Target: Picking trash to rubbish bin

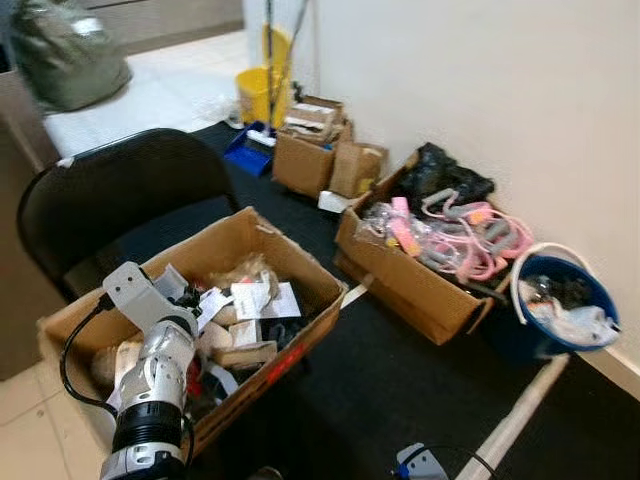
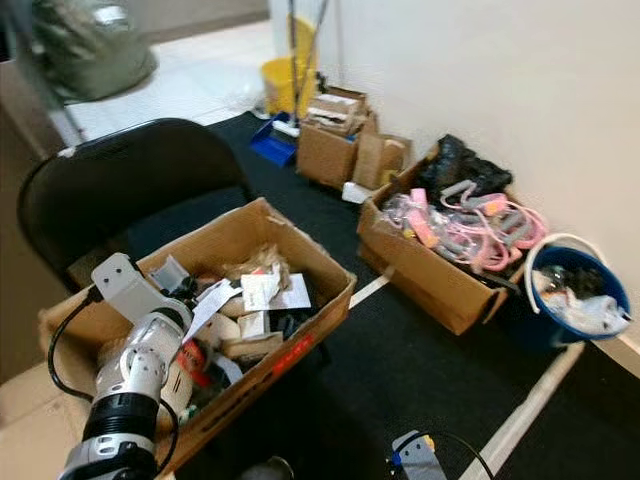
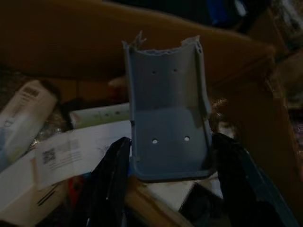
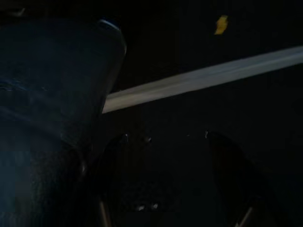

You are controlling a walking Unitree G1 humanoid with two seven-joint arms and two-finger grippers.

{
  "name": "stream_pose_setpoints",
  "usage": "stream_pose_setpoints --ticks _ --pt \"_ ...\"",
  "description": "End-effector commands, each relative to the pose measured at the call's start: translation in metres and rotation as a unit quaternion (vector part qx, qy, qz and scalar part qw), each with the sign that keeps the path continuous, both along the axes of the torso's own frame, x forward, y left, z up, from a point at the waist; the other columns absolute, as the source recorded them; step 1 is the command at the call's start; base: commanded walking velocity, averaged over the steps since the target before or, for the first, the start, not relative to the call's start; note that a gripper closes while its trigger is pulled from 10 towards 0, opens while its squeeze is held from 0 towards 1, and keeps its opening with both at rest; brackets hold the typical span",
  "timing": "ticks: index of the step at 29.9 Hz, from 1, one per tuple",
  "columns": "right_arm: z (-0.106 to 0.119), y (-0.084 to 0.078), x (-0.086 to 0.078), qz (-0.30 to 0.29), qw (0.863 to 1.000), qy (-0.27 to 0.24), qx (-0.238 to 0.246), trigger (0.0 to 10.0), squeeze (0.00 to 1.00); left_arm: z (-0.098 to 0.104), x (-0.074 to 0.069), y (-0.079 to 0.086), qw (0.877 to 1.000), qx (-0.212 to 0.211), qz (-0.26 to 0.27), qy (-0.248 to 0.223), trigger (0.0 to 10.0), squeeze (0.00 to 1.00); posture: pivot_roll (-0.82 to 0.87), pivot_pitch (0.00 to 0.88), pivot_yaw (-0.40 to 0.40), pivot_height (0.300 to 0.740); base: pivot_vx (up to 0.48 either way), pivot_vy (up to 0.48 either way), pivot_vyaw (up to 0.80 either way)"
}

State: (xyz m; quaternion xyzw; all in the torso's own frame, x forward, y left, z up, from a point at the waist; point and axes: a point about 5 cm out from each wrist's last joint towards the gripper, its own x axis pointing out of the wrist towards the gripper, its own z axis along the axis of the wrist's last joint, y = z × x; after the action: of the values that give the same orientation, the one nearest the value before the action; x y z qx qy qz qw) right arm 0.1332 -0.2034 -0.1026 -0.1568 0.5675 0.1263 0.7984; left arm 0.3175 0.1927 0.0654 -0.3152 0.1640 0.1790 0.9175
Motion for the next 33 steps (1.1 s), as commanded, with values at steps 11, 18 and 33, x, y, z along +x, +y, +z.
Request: stream_pose_setpoints --ticks 11,18,33 --pt "-0.002 -0.009 -0.010 -0.004 1.000 0.012 -0.007 10.0 0.00 -0.006 -0.002 -0.004 1.000 0.006 -0.010 0.011 10.0 0.00 0.07 0.083 -0.012 0.740 0.000 0.000 0.77" --pt "-0.003 -0.008 -0.013 -0.018 1.000 0.008 -0.008 10.0 0.00 -0.003 -0.001 -0.006 1.000 0.001 -0.024 -0.001 10.0 0.00 0.07 0.089 -0.011 0.740 0.000 0.000 0.42" --pt "-0.002 0.015 0.003 -0.012 1.000 -0.002 0.009 10.0 0.00 -0.008 -0.002 -0.006 1.000 0.000 -0.015 0.014 10.0 0.00 0.07 0.089 -0.011 0.740 0.000 0.000 0.00"
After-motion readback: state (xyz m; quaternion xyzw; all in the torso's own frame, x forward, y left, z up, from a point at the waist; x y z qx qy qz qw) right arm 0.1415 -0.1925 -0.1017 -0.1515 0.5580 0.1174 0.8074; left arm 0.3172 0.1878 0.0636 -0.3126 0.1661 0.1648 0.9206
